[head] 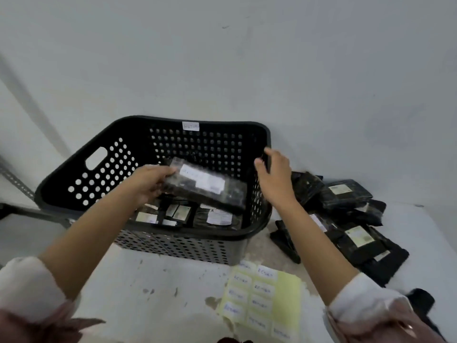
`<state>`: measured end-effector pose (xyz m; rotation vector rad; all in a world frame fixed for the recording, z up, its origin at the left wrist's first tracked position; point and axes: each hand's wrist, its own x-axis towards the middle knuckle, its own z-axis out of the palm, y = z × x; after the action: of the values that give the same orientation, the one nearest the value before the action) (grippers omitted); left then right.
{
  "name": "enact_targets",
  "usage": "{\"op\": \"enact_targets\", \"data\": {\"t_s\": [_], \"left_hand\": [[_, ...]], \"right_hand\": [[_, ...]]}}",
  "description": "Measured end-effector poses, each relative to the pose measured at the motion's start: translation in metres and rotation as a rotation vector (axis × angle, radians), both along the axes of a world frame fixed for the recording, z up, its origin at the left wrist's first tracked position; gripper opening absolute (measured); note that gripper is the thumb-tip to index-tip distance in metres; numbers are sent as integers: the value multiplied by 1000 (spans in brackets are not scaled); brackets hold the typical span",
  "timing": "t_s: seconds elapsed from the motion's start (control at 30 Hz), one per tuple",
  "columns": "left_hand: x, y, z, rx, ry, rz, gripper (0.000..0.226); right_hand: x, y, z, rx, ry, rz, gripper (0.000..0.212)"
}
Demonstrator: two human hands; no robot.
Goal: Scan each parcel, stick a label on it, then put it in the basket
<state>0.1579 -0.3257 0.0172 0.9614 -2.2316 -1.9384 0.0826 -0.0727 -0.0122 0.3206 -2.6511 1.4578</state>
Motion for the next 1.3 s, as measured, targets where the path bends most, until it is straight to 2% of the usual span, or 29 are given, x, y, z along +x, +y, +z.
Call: {"op": "enact_targets", "data": {"t_s": [0.07,0.13,0.2,0.3,0.43,0.53,0.63,0.7,0.73,0.77,0.9,0.97,1.03,1.13,1.23,1.3], "left_hand": [[-8,-29,-19,-83,-168,-131,23],[-17,-44,-37,-253,-304,-311,26],[-31,-49,-52,-389,-429,-464,25],[-51,-40,-69,-416,-614,-622,17],[-72,-25,-96,-573,-756,-802,18],[-77,-13,-118,-667,-806,-910,21],[-72,-1,-137,-678,-814,-1000,9],[-71,3,-145,-659,-813,-1026,28],[-73,3,-147,-693,-808,-1039,24],[-74,1,-150,-748,-791,-1051,20],[-76,1,-161,-1042,-732,-1134,35],[-78,2,-168,-1155,-683,-1238,28],[-80,5,-170,-1062,-689,-1315,11],[-77,10,-169,-860,-757,-1428,47],[-69,10,-170,-580,-902,-1493,49],[-68,8,-171,-524,-953,-1510,43]], "right_hand": [[4,-12,-15,314,-58,22,48],[10,-18,-27,554,-19,-1,49],[12,-20,-28,600,3,-49,48],[13,-22,-23,615,0,-82,45],[13,-24,-23,633,3,-114,42],[13,-24,-22,612,5,-125,37],[12,-25,-23,599,25,-134,32],[11,-26,-25,609,33,-145,32],[10,-26,-26,615,36,-149,32],[10,-26,-26,617,38,-151,33],[9,-26,-28,608,48,-155,33],[9,-27,-28,609,50,-153,33],[9,-27,-28,611,50,-150,33],[9,-27,-28,606,54,-147,33],[9,-26,-27,603,62,-143,30],[9,-26,-27,602,67,-139,30]]}}
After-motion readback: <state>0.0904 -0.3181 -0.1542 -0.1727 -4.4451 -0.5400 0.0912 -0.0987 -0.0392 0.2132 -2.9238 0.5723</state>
